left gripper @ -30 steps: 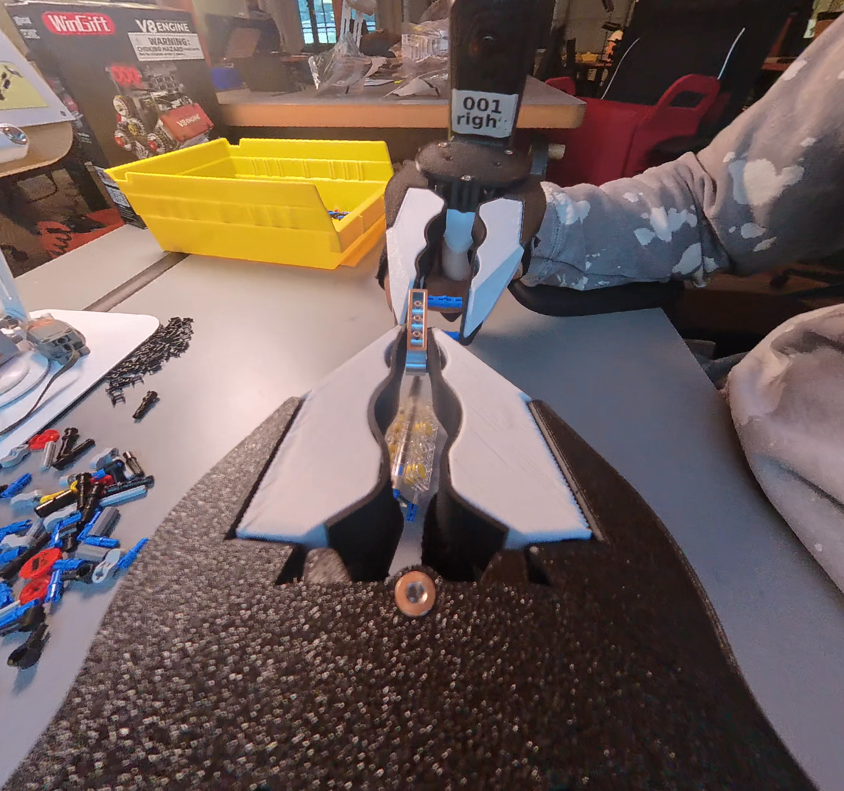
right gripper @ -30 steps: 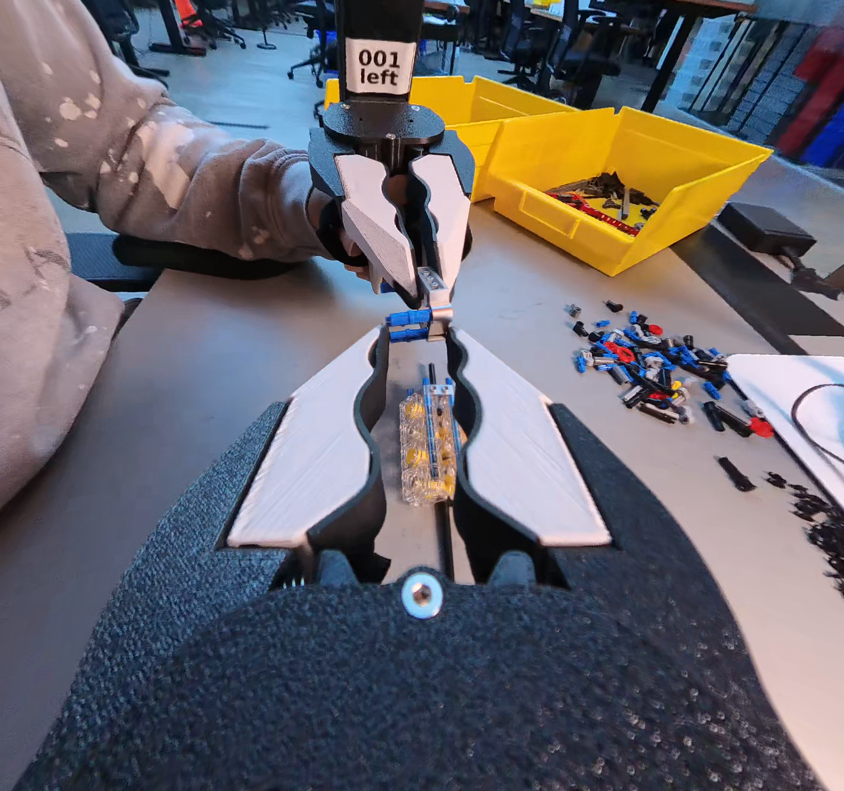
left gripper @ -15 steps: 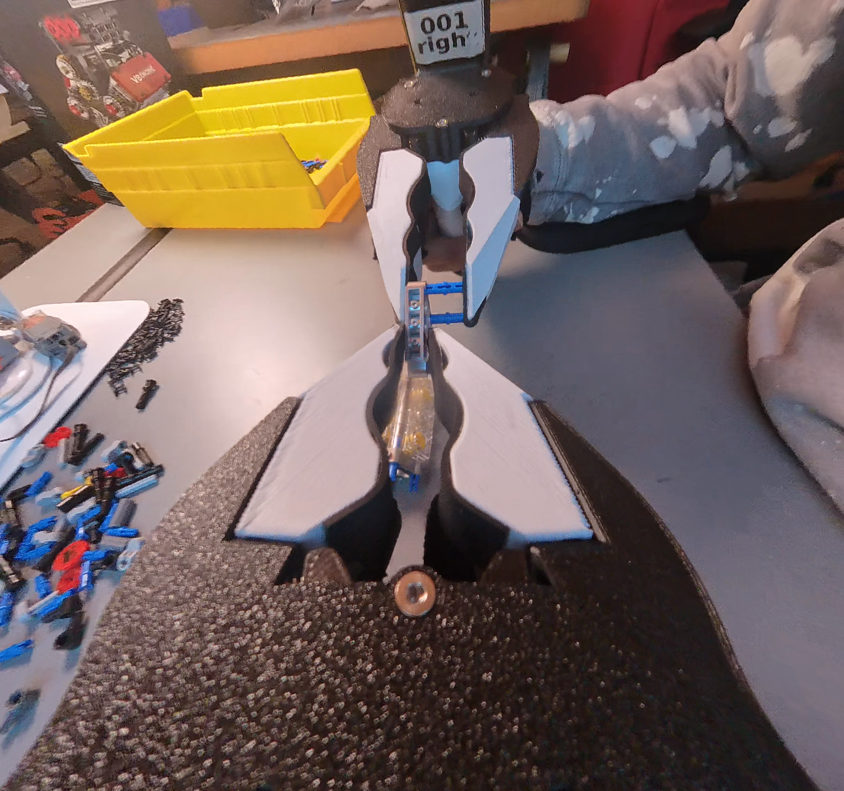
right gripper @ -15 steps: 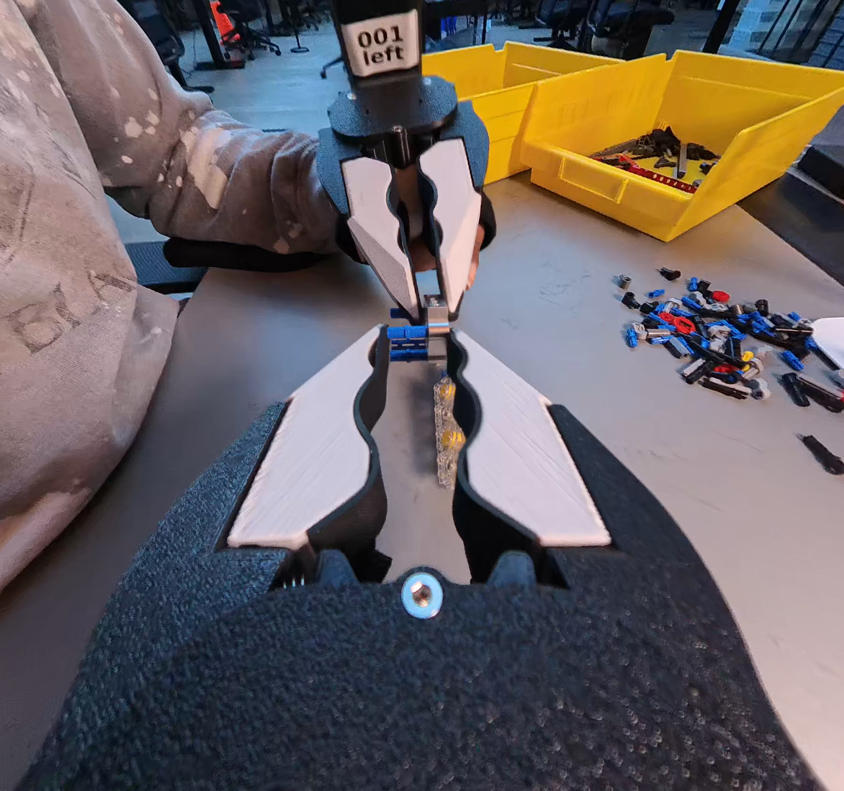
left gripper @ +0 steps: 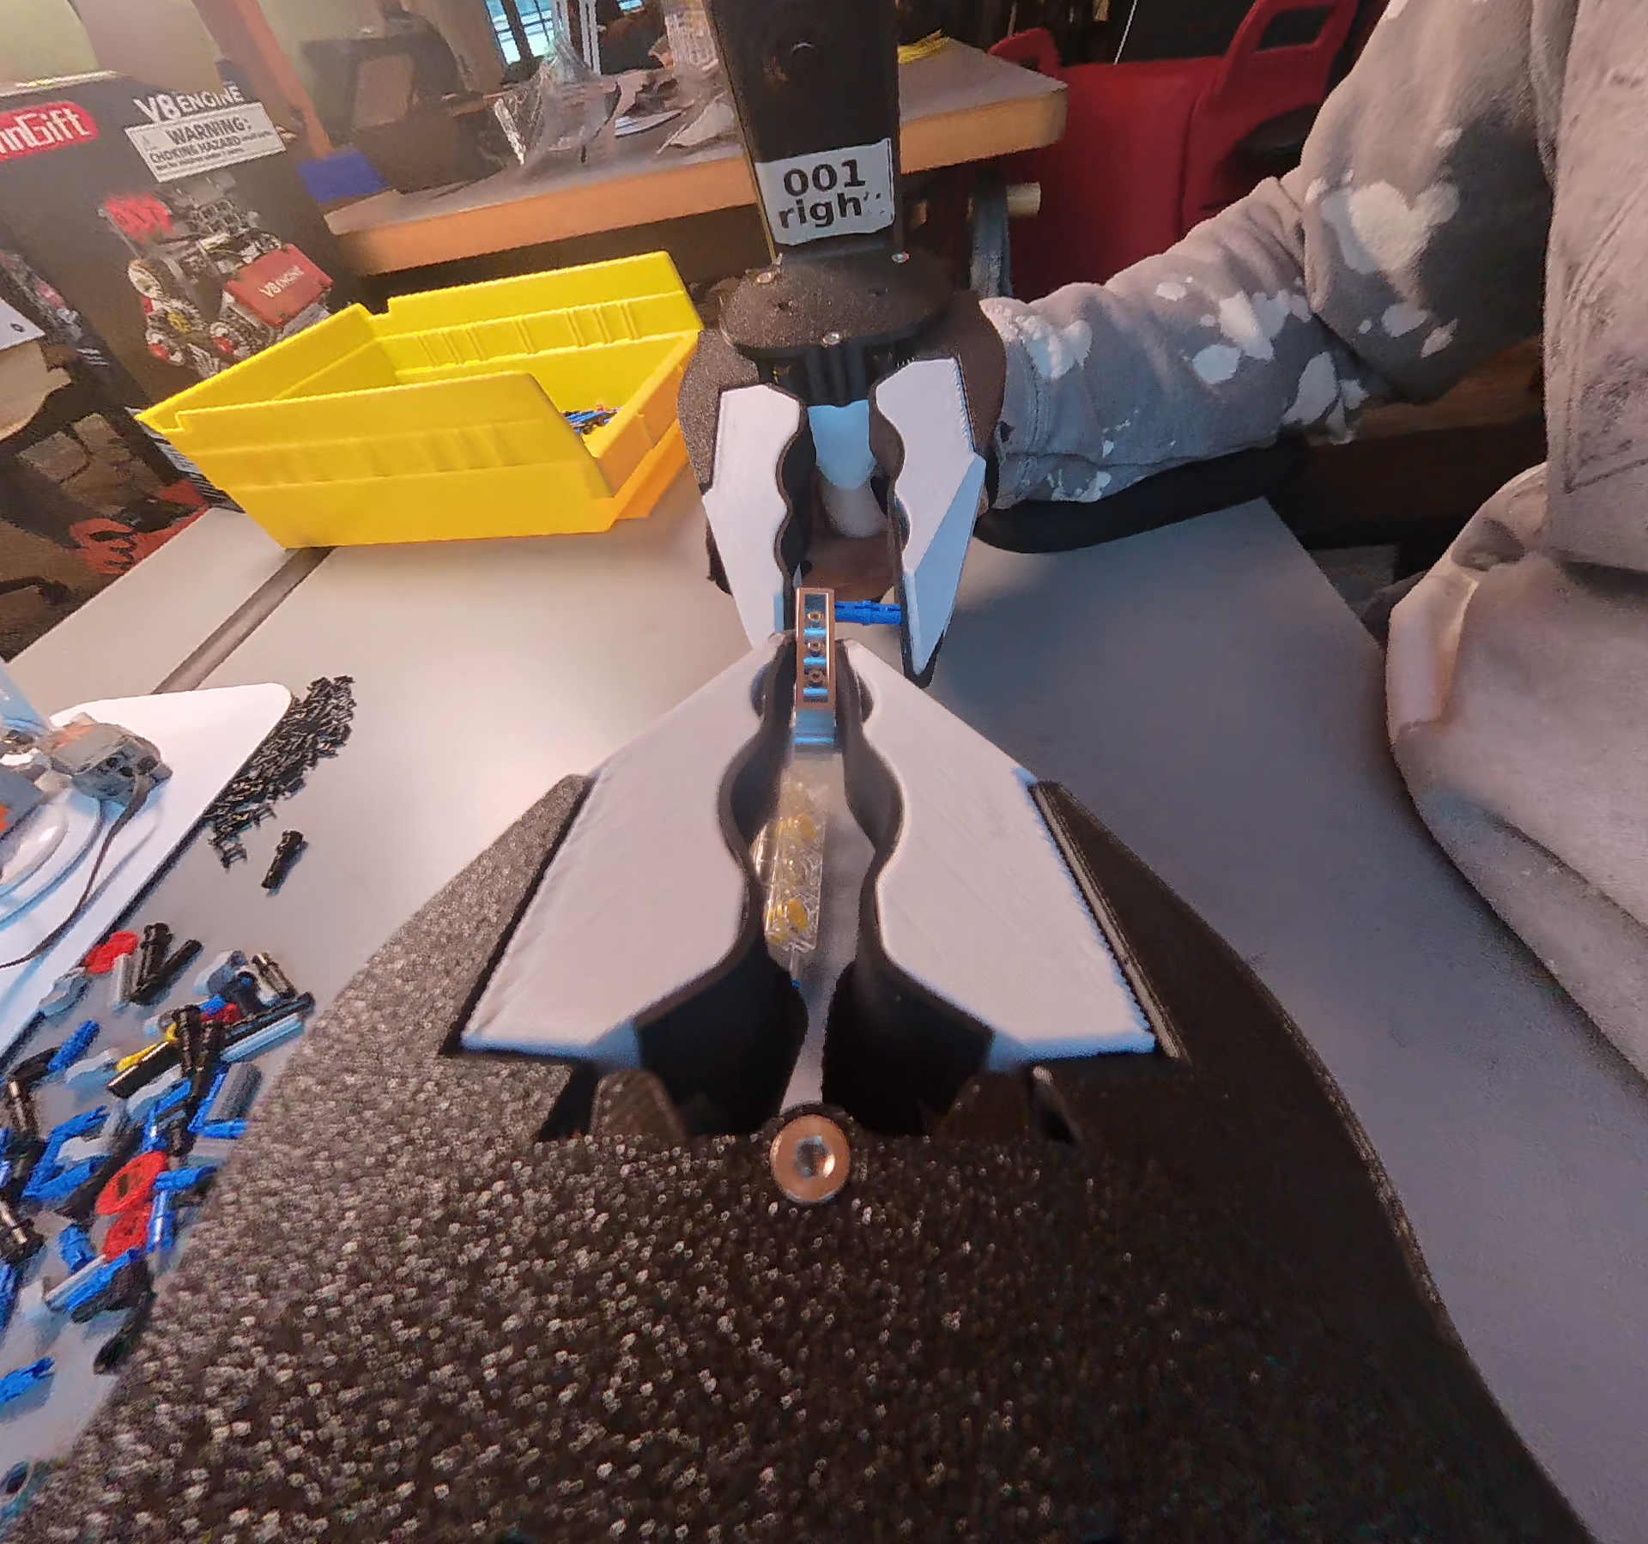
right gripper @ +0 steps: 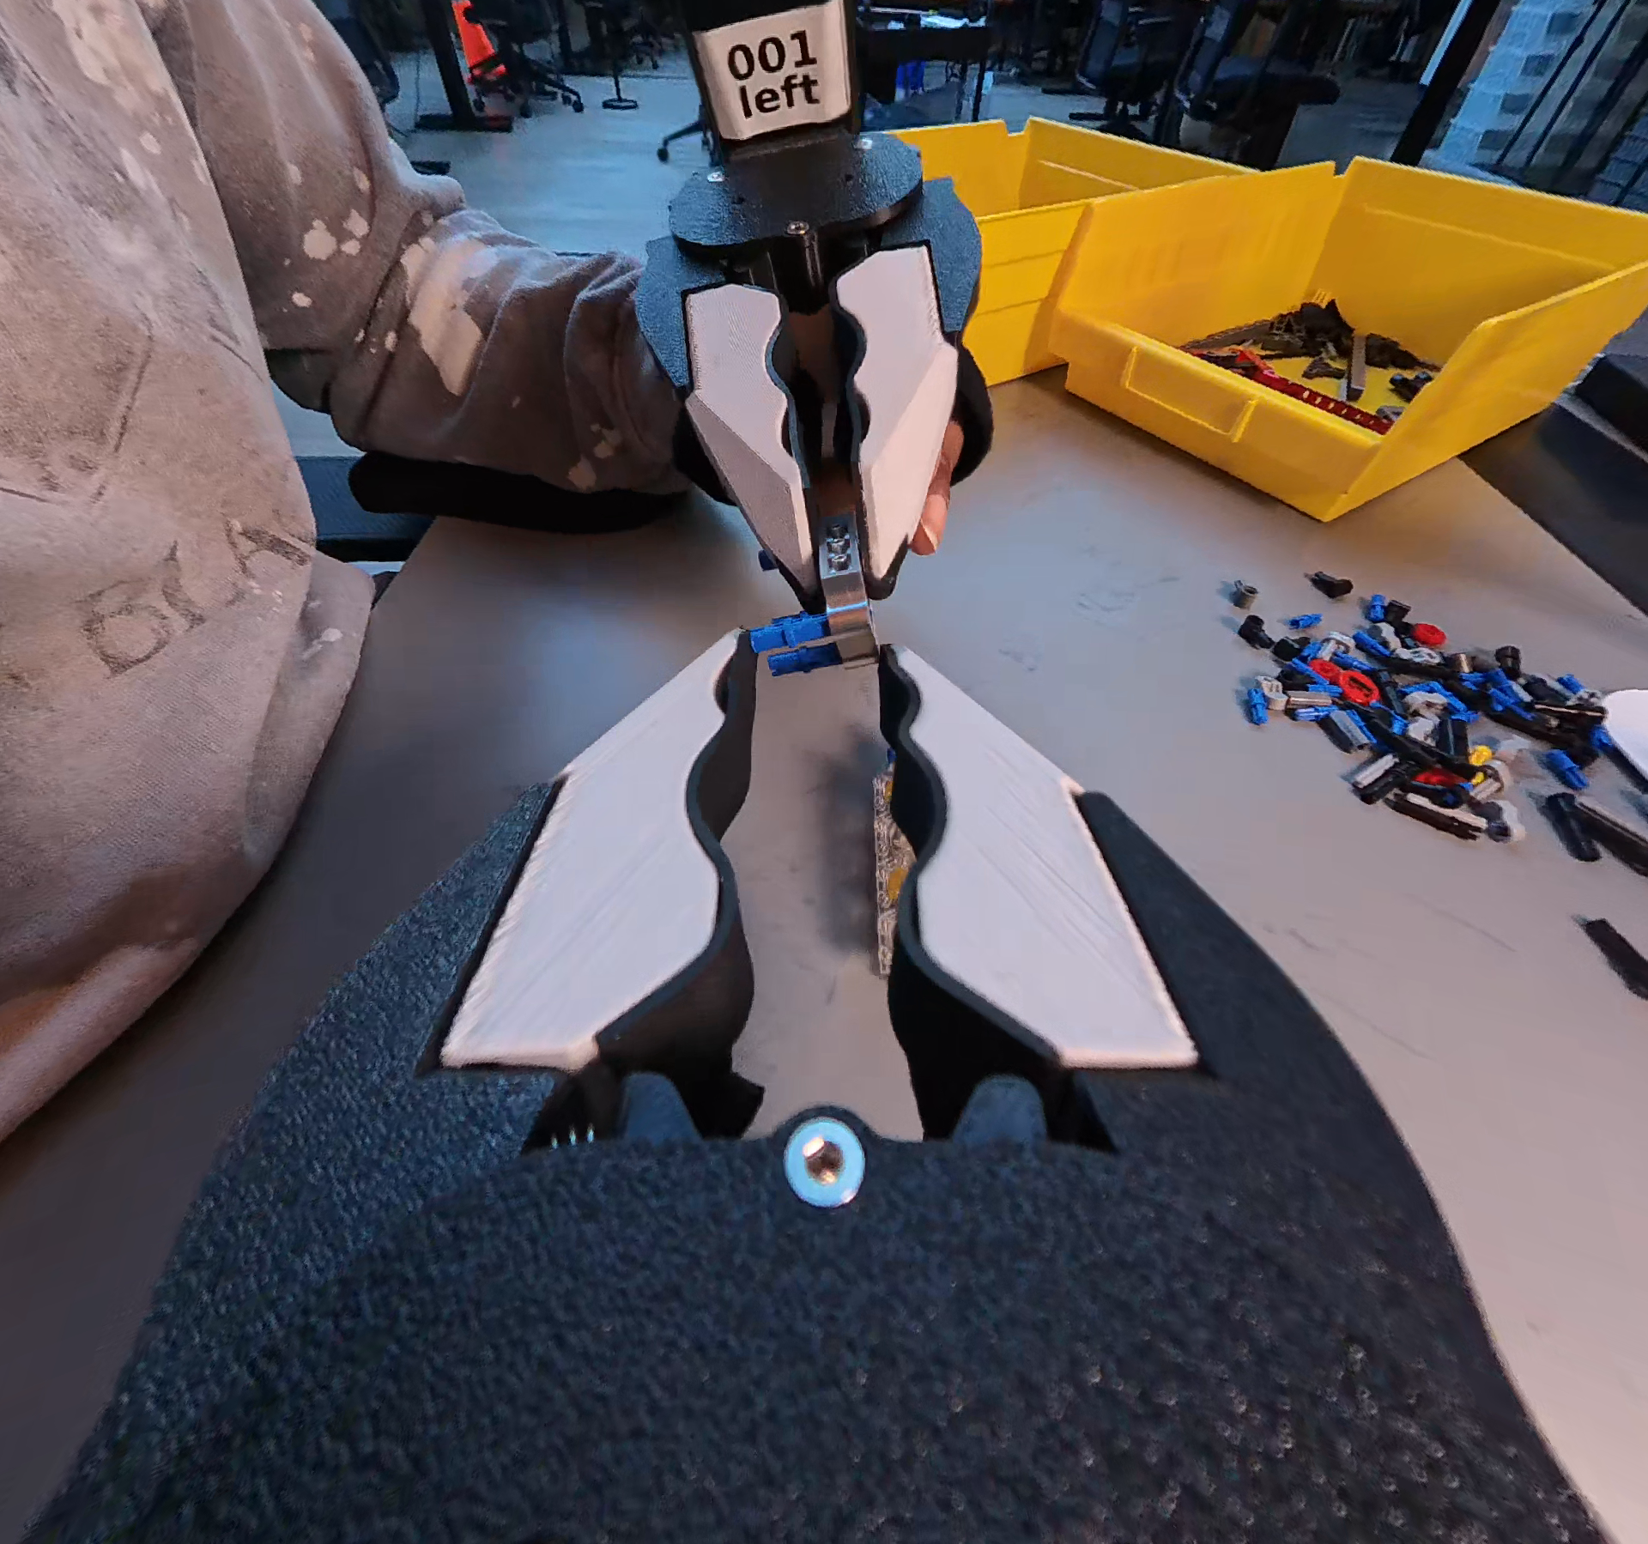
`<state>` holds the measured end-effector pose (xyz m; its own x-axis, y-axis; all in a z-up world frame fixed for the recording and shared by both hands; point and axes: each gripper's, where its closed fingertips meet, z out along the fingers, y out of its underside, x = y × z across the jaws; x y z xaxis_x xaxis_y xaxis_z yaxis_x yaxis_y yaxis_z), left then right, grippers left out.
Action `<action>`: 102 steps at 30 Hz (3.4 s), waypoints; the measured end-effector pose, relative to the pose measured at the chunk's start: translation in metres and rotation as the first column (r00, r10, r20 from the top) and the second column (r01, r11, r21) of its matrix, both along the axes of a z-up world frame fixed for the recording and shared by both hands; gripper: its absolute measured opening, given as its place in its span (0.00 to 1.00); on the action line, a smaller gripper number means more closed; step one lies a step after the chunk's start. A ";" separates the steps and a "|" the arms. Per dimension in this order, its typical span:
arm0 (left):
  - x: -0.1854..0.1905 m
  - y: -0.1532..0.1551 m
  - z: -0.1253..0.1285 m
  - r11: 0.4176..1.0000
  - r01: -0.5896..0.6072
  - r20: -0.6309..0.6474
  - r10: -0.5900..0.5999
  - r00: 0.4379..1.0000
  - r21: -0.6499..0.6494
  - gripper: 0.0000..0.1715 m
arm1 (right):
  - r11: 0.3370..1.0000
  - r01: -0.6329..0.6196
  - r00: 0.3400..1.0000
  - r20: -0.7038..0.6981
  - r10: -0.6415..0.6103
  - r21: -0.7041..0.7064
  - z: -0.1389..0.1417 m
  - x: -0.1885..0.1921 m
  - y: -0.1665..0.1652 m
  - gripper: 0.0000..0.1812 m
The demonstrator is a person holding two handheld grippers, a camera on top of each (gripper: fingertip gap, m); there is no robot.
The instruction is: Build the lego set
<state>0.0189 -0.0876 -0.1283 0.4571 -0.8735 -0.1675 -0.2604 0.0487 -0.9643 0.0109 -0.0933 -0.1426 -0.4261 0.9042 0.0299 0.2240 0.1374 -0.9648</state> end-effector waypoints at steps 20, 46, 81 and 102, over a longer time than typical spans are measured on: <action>0.009 -0.013 -0.010 0.989 0.103 0.018 -0.101 0.995 -0.106 0.04 | 0.988 -0.111 0.992 0.044 0.116 -0.104 -0.006 0.004 -0.018 0.12; -0.002 0.011 0.004 0.998 -0.058 0.076 0.060 0.995 -0.024 0.05 | 0.980 0.040 0.997 -0.064 -0.054 -0.193 0.027 0.000 0.012 0.11; 0.007 -0.004 0.045 0.997 -0.002 0.338 -0.024 0.941 0.078 0.04 | 0.991 0.083 0.966 -0.234 -0.107 -0.108 0.066 0.002 0.000 0.03; 0.006 0.005 0.031 0.998 -0.053 0.255 0.044 0.966 0.028 0.03 | 0.978 0.041 0.979 -0.186 -0.079 -0.205 0.054 0.003 0.005 0.09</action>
